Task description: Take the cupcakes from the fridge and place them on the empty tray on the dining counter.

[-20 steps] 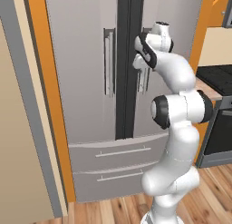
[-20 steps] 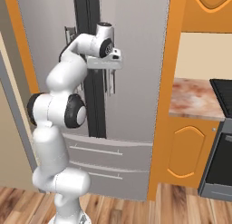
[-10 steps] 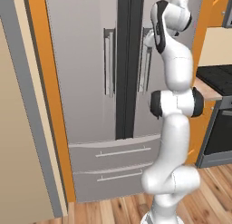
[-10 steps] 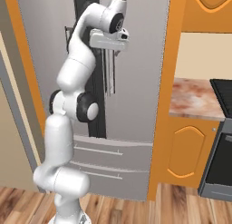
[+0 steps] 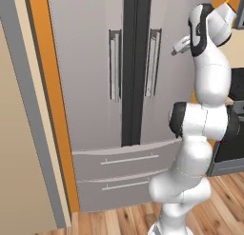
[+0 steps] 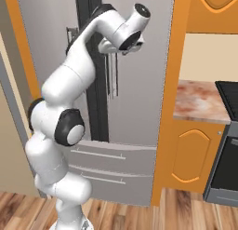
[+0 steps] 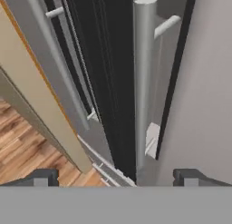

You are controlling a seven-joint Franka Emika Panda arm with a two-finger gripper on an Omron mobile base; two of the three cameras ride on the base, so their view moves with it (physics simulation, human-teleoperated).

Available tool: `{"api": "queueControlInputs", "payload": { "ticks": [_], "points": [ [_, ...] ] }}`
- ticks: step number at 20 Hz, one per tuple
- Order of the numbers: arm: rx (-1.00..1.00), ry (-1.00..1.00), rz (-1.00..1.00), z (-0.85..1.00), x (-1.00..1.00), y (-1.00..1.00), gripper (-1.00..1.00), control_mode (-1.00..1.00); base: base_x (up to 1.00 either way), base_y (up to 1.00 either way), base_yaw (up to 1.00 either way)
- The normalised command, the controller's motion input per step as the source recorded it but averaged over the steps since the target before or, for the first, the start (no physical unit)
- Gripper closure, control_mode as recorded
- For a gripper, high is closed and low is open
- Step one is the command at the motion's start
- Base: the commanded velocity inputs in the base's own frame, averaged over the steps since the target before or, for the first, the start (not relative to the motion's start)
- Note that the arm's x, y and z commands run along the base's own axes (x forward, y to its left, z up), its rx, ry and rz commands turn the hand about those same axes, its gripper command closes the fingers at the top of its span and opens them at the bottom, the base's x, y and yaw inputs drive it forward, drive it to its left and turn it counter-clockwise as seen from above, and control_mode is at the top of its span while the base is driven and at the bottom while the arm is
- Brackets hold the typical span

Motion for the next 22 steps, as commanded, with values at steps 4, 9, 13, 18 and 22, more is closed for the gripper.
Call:
{"api": "queueControlInputs", "payload": {
  "ticks": [4, 9, 13, 18, 22],
  "points": [
    [0.00, -0.85, -0.09, -1.00, -1.00, 0.43, -1.00, -1.00, 0.00, 0.00, 0.00],
    [0.00, -0.40, -0.37, -0.54, -0.57, 0.64, -1.00, -1.00, 0.00, 0.00, 0.00],
    [-0.01, -0.33, -0.47, -0.06, 0.17, 0.61, -1.00, -1.00, 0.00, 0.00, 0.00],
    [0.15, 0.03, -0.11, 0.00, 0.22, -0.08, -1.00, -1.00, 0.00, 0.00, 0.00],
    [0.22, 0.08, 0.06, 0.00, 0.53, -0.28, -1.00, -1.00, 0.00, 0.00, 0.00]
  ]
}}
